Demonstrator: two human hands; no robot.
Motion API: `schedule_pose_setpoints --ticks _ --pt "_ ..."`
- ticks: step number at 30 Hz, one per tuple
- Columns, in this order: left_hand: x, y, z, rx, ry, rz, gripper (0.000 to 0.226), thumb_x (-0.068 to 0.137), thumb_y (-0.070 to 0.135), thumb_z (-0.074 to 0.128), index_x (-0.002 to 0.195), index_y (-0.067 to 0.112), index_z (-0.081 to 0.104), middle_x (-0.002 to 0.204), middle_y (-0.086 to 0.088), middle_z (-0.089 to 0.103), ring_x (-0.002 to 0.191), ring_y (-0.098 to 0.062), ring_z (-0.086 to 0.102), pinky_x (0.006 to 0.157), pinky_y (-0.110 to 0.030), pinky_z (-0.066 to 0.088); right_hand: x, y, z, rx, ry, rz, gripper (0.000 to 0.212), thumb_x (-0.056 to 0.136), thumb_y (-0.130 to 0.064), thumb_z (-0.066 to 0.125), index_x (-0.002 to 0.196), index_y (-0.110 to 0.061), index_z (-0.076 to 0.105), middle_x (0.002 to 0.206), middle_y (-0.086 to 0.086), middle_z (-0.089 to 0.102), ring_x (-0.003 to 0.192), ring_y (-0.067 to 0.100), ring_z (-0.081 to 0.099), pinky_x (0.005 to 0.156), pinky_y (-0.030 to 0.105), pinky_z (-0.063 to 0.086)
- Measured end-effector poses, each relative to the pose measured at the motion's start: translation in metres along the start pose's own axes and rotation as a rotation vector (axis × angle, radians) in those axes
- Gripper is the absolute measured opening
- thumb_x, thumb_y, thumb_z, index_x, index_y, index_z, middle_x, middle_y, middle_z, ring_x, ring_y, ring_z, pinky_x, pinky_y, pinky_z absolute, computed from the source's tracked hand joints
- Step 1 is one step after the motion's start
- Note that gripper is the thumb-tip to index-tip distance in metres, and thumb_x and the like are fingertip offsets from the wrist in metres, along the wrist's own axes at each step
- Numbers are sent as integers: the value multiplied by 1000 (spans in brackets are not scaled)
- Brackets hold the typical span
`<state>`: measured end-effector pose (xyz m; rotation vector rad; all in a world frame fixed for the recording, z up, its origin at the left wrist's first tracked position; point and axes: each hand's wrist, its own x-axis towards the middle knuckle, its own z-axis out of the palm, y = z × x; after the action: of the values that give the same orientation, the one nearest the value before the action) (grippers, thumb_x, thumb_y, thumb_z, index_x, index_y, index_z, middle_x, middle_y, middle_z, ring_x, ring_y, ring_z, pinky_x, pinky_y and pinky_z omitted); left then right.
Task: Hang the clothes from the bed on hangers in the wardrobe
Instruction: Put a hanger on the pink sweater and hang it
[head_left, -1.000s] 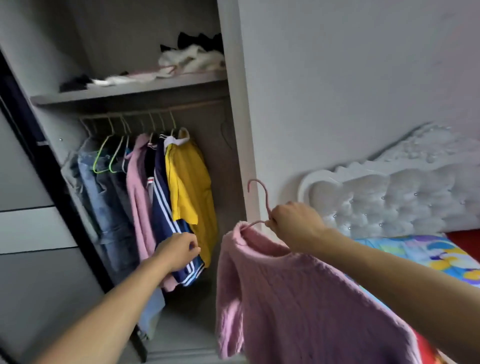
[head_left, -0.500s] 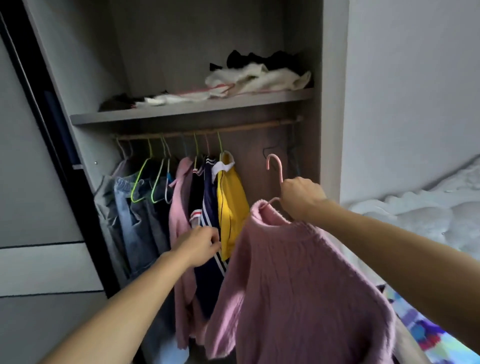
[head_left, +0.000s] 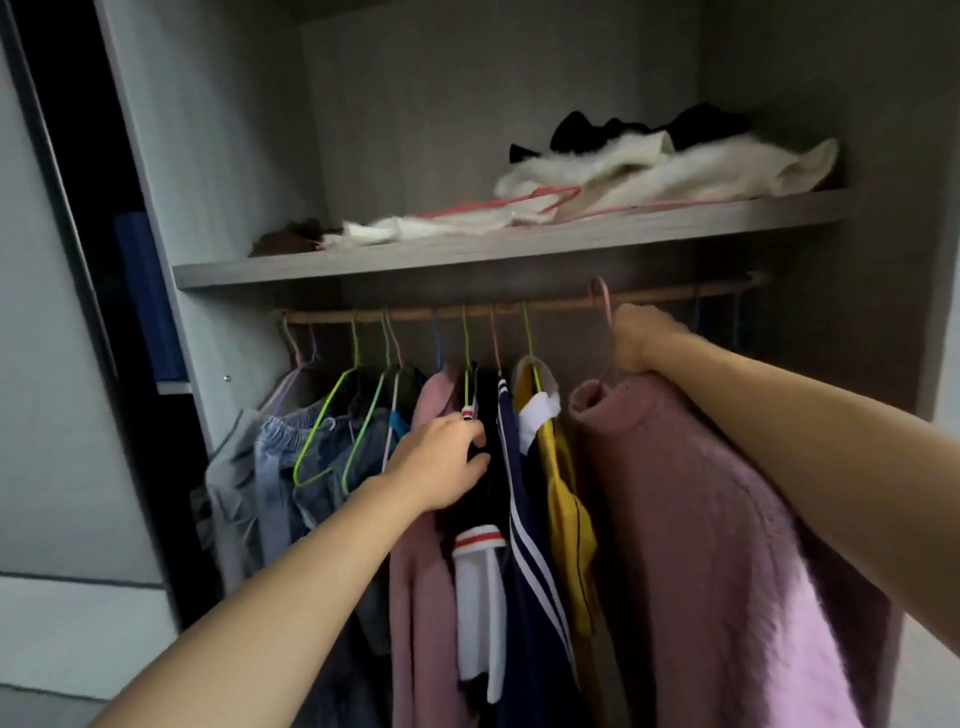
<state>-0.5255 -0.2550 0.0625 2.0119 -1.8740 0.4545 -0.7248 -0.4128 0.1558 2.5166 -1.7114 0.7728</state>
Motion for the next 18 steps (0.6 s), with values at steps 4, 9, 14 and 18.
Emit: schedule_pose_setpoints --ticks 4,9,14,18 --pt "23 -21 16 -31 27 -26 29 92 36 55 118 22 59 117 0 59 108 -24 56 80 -35 48 59 -13 18 -4 -3 -71 41 87 -27 61 123 -8 60 128 18 59 115 35 58 96 42 50" --pt "43 -48 29 -42 39 -9 27 92 37 55 114 22 60 106 1 59 99 -24 59 76 -37 49 99 -29 45 29 -11 -47 48 81 -34 71 121 -9 60 125 18 60 111 35 59 94 40 51" --pt "72 -71 32 -60 97 51 23 91 36 54 106 22 62 101 1 60 97 -26 60 75 -40 50 115 -34 93 76 -70 37 48 84 -32 70 124 -8 57 126 16 59 112 32 59 81 29 44" --pt "98 -79 34 -125 144 116 22 89 33 55 107 22 64 102 1 61 98 -24 59 77 -38 50 117 -35 125 261 -14 49 38 90 -48 56 97 -11 62 99 12 62 91 29 61 70 27 42"
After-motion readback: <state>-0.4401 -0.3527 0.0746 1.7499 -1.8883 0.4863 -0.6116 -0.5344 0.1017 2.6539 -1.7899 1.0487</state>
